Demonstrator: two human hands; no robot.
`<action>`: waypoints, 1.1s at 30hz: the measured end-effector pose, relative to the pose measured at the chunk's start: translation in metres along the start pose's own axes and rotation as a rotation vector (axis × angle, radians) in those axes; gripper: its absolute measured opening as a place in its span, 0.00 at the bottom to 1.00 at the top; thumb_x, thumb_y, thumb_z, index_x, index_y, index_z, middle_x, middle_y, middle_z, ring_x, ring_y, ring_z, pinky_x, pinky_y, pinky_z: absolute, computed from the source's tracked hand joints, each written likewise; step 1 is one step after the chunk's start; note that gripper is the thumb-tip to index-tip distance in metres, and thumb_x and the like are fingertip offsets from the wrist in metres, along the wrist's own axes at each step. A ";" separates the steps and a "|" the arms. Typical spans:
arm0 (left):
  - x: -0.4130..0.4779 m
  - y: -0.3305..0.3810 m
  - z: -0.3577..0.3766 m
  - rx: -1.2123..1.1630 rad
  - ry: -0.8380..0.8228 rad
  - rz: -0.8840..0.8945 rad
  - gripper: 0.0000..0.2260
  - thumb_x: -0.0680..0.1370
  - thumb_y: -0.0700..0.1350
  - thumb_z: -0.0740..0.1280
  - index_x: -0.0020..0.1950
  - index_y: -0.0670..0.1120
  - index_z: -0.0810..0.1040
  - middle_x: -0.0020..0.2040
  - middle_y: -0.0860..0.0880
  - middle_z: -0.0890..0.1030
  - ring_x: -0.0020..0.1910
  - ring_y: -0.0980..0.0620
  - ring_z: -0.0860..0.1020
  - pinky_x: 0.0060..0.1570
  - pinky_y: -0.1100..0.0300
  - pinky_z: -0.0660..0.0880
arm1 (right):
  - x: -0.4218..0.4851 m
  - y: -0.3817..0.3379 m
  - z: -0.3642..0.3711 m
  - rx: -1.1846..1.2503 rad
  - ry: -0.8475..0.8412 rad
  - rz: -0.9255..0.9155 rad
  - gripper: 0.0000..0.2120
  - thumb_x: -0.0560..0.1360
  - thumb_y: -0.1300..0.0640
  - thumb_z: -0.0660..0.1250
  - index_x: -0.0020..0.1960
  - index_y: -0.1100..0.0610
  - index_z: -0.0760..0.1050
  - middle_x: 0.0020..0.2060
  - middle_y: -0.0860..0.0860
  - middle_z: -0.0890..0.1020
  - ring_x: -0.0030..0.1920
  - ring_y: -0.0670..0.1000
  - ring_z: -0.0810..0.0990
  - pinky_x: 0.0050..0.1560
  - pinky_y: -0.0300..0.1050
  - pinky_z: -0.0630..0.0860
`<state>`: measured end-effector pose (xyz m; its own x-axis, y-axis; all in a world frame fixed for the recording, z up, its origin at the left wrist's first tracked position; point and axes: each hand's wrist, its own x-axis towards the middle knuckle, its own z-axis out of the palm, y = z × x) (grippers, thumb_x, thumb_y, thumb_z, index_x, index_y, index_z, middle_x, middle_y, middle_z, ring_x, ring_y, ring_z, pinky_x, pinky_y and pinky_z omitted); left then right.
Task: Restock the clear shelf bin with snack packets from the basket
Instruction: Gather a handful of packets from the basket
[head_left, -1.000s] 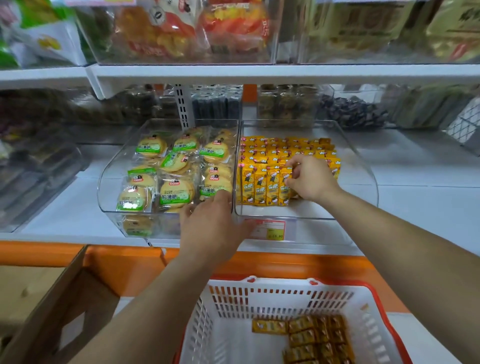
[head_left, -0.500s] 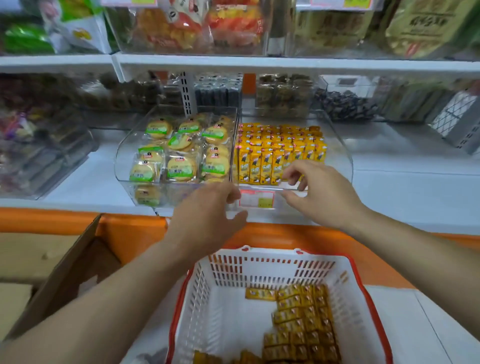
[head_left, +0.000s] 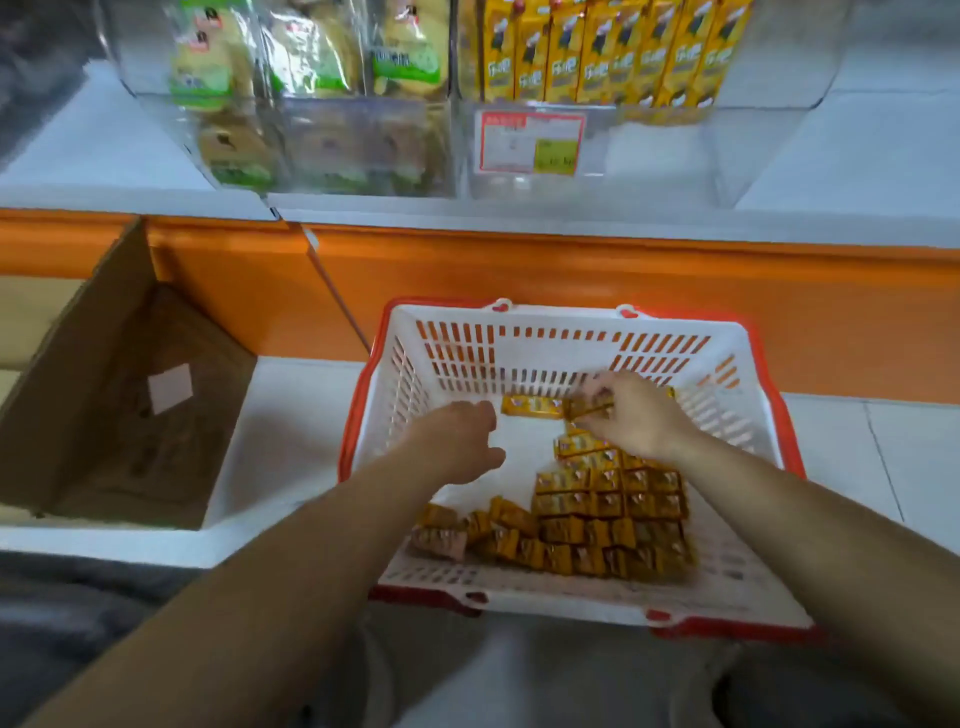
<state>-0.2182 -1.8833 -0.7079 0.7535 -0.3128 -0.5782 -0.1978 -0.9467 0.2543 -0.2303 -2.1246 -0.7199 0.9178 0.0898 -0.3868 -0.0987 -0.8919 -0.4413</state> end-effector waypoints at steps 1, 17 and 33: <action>0.008 -0.003 0.014 -0.034 -0.020 -0.012 0.22 0.79 0.57 0.68 0.70 0.49 0.72 0.66 0.47 0.78 0.63 0.45 0.77 0.62 0.48 0.76 | 0.005 0.009 0.010 -0.023 0.044 0.024 0.10 0.73 0.51 0.72 0.53 0.47 0.77 0.58 0.50 0.79 0.61 0.54 0.76 0.62 0.49 0.72; 0.133 0.006 0.104 -0.008 0.336 0.048 0.27 0.77 0.53 0.72 0.74 0.50 0.70 0.72 0.45 0.70 0.68 0.39 0.70 0.59 0.45 0.75 | 0.043 0.055 0.082 -0.210 0.320 0.175 0.24 0.72 0.49 0.73 0.67 0.51 0.73 0.61 0.57 0.72 0.50 0.59 0.79 0.48 0.50 0.79; 0.118 0.031 0.117 -0.859 -0.104 -0.018 0.12 0.80 0.52 0.70 0.59 0.50 0.73 0.56 0.46 0.81 0.54 0.46 0.81 0.54 0.45 0.81 | 0.055 0.055 0.057 -0.171 0.023 0.149 0.28 0.69 0.51 0.77 0.66 0.44 0.70 0.65 0.56 0.67 0.54 0.61 0.79 0.48 0.50 0.77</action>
<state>-0.2087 -1.9587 -0.8591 0.6828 -0.3429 -0.6451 0.3879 -0.5782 0.7178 -0.2073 -2.1433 -0.8117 0.9069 -0.0567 -0.4175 -0.1685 -0.9570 -0.2361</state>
